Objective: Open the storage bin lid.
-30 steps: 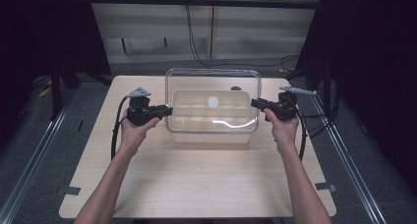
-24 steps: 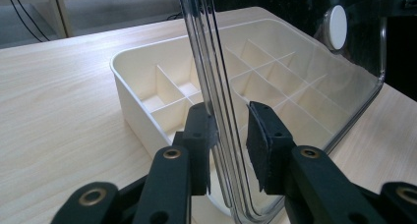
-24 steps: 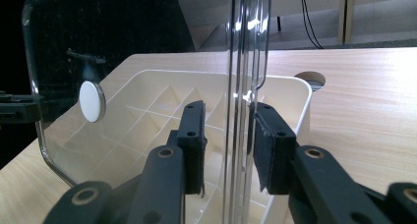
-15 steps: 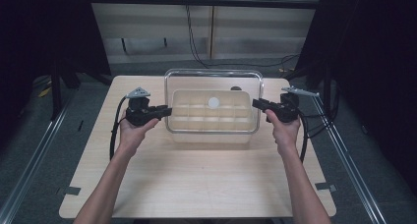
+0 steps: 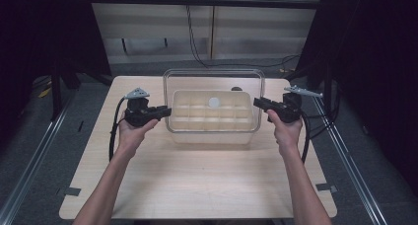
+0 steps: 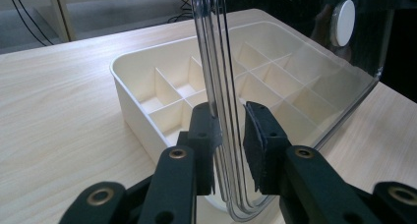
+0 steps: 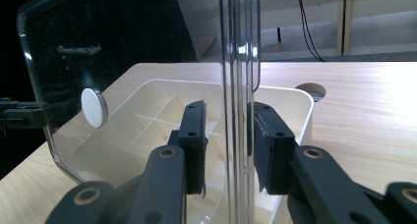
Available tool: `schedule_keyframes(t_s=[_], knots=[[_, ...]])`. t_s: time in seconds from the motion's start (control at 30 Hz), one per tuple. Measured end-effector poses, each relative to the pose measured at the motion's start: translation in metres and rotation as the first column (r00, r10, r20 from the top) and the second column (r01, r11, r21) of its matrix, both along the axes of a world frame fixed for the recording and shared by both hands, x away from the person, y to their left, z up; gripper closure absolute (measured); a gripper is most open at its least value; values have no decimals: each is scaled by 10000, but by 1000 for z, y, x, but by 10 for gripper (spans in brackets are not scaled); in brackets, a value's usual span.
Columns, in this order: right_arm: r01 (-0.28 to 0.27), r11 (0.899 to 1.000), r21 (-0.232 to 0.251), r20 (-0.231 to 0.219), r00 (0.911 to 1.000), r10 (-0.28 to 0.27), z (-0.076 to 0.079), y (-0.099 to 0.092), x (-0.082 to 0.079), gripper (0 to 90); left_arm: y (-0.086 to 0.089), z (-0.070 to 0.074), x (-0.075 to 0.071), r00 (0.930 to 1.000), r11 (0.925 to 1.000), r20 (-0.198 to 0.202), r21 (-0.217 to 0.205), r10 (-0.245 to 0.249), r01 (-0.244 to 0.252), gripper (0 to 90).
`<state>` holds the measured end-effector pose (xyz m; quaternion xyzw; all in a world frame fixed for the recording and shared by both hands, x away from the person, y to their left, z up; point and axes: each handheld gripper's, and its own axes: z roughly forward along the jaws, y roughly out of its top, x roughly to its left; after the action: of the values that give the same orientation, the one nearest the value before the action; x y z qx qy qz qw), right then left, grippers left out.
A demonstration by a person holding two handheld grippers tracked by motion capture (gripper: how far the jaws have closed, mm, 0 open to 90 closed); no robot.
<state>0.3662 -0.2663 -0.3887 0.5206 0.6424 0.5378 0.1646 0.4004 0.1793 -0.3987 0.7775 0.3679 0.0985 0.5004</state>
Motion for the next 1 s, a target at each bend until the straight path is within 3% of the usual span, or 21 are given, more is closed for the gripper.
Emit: schedule_keyframes(t_s=[0.47,0.7,1.0], knots=[[-42,9995,313,258,9997,34,6,-4,-8,690,-2,5,-6,9998,9998,147,118,-132,130,756],[-138,9999,94,290,9995,135,7,-6,-15,695,-3,3,-8,9997,9997,94,49,-227,227,755],[-266,9995,185,435,9987,258,8,-10,-28,703,-5,6,-16,9993,9993,135,165,-343,341,754]])
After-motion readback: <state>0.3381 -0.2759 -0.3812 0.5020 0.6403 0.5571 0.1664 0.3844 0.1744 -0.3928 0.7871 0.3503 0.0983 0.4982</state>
